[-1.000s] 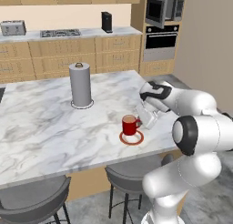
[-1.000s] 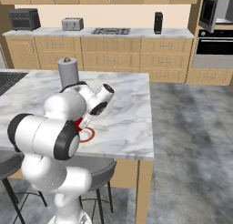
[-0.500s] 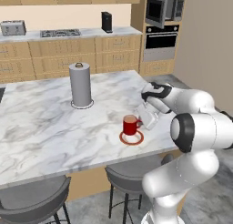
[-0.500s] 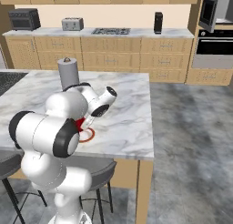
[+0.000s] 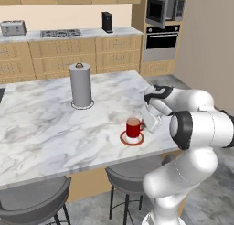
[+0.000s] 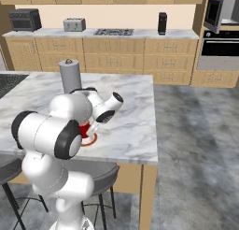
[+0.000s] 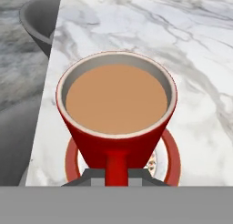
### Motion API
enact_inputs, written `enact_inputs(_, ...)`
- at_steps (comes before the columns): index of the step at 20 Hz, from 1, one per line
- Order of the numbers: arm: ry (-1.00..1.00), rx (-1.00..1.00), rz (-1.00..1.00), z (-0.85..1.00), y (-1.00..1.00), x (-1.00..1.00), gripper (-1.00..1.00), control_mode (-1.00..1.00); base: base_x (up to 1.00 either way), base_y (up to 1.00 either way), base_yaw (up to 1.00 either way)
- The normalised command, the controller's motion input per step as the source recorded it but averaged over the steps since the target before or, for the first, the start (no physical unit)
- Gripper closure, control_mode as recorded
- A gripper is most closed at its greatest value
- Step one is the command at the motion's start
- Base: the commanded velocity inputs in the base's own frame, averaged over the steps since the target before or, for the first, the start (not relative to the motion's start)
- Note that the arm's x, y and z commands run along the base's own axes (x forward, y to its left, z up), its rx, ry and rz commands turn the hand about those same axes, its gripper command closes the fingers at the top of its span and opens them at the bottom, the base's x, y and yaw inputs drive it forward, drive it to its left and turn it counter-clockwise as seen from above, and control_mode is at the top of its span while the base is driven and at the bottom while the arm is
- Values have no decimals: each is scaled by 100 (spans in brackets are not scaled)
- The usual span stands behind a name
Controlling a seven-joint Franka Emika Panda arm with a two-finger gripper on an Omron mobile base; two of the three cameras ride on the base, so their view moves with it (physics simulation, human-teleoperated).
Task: Pick the cup of tea, navigate to the dining table, and place it on the saucer.
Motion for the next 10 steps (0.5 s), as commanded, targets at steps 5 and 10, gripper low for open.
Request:
enact_inputs(5,2,0,0,-34,0,5,100,-100,0,0,0)
enact_inputs(10,6,0,0,-39,0,10,100,-100,0,0,0)
